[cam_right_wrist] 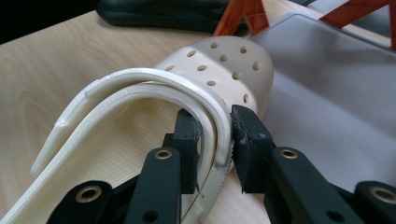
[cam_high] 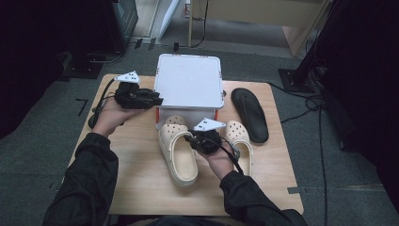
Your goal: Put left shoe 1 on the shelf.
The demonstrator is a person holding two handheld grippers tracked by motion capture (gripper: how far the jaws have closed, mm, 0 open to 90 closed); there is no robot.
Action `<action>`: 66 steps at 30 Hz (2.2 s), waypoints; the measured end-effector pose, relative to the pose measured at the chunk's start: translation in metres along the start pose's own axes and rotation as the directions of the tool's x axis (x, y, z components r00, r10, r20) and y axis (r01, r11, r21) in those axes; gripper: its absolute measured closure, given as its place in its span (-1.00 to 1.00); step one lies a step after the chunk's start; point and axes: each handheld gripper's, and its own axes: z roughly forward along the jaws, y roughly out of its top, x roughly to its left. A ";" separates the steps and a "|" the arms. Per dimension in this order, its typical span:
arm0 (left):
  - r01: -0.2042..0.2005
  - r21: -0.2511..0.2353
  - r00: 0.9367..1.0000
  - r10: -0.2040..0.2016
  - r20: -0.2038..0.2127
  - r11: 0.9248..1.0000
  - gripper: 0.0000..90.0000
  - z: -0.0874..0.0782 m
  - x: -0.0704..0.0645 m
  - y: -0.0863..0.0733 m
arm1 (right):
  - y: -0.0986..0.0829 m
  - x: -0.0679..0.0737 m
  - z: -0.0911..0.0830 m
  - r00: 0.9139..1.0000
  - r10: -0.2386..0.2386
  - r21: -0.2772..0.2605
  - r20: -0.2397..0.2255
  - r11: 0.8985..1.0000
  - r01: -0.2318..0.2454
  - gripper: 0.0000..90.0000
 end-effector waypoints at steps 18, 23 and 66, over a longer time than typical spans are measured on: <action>-0.001 0.010 1.000 0.001 0.002 1.000 0.64 0.001 0.001 -0.002 | 0.011 -0.023 0.036 0.992 0.030 0.003 0.126 1.000 -0.030 0.61; 0.004 0.006 1.000 -0.004 0.004 1.000 0.64 0.001 0.001 -0.002 | 0.010 -0.022 0.039 0.992 0.029 -0.011 0.123 1.000 -0.028 0.57; 0.017 -0.023 1.000 -0.017 0.004 1.000 0.73 0.001 0.003 -0.006 | -0.005 -0.020 0.012 0.998 0.064 -0.059 -0.003 0.996 -0.064 0.59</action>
